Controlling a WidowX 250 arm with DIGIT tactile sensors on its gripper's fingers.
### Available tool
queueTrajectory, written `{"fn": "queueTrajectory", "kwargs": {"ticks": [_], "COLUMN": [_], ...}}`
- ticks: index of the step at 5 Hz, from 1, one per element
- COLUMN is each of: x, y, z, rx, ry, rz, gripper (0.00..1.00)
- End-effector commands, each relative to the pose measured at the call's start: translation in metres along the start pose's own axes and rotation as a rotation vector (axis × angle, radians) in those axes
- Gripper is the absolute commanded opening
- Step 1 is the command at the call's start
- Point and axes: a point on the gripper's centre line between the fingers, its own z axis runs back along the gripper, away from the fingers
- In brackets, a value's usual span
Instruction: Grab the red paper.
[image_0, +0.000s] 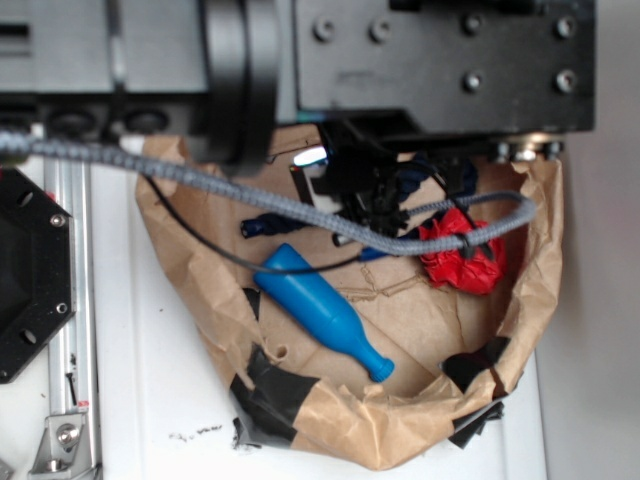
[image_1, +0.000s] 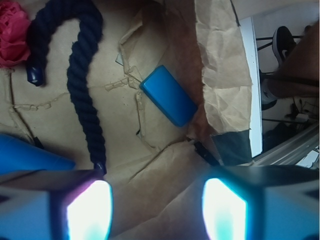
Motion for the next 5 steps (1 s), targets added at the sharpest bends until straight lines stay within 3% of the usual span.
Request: {"fn": "queueTrajectory", "kwargs": {"ticks": [1, 2, 4, 5], "x": [0.009, 0.010, 0.027, 0.044], "y": [-0.012, -0.022, -0.060, -0.076], "z": [0.030, 0.044, 0.044, 0.028], "rx": [-0.013, -0.194, -0.234, -0.251], "ry": [-0.059, -0.162, -0.485, -0.549], "rz": [0.019, -0.057, -0.358, -0.434], "gripper": [1.00, 1.00, 1.00, 1.00]}}
